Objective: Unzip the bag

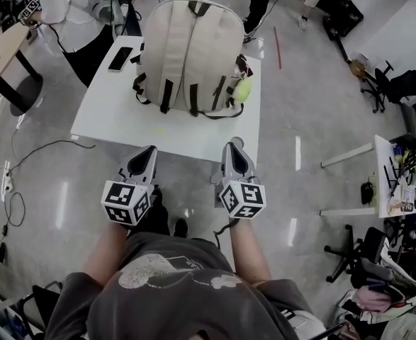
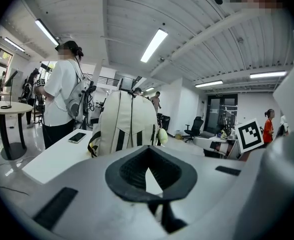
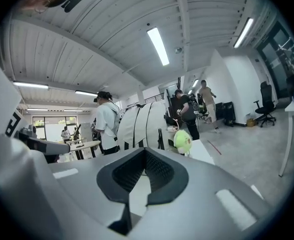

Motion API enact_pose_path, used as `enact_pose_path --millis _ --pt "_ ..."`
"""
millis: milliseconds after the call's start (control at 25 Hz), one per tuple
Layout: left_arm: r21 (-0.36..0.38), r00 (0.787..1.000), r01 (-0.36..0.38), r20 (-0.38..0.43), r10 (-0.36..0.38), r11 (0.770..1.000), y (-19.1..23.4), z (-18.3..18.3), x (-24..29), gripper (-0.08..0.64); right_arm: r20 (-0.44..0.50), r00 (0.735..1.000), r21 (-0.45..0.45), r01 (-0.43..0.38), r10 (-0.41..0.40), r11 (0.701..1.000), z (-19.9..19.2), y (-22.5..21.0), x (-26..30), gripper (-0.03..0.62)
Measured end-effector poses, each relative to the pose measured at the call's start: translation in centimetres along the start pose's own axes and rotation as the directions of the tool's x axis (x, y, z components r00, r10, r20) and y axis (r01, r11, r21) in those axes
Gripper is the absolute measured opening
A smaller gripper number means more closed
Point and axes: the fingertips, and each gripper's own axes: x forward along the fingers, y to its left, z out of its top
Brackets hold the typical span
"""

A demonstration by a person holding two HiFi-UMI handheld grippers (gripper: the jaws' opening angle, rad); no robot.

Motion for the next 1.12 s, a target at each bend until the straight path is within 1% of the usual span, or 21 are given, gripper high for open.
enact_pose_path --millis 200,240,360,440,560,800,1000,1120 --pt "-0.006 0.999 0.024 -0.027 -0.024 1.000 2.8 0.0 3.4 0.006 -0.008 0.999 -0.014 0.045 -0.045 0.999 0.1 -0.8 3.3 0.000" --pt "0.007 0.999 0.034 -0.032 -0.034 0.999 3.1 0.2 4.3 0.006 -0.006 0.998 -0.016 0.060 -0.060 0.998 0.3 -1.0 4.0 0.000" --pt "0.079 0.997 0.080 -0.017 -0.079 0.994 3.6 1.7 6.9 0.005 -0.002 0.995 -0.027 0.095 -0.095 0.995 0.8 -1.9 6.2 0.000" --pt "0.097 0.995 0.104 -0.006 -0.104 0.990 4.2 2.6 8.7 0.006 -0.006 0.993 -0.032 0.116 -0.116 0.993 0.9 -2.5 8.1 0.000" --pt "0.109 0.993 0.122 -0.005 -0.122 0.987 5.7 3.3 11.1 0.006 -0.029 0.990 -0.039 0.139 -0.140 0.990 0.8 -3.2 11.1 0.000" --pt "0.083 0.988 0.150 -0.033 -0.148 0.985 8.5 3.2 14.8 0.006 -0.070 0.979 -0.079 0.187 -0.192 0.979 0.3 -4.4 15.9 0.003" --pt "0.063 0.982 0.187 -0.037 -0.185 0.980 9.5 3.6 17.5 0.005 -0.117 0.973 -0.092 0.191 -0.201 0.977 -0.5 -5.1 19.0 0.060" --pt "0.068 0.977 0.210 -0.043 -0.208 0.975 9.6 3.8 18.8 0.005 -0.138 0.968 -0.093 0.199 -0.210 0.976 -1.1 -5.5 20.3 0.066"
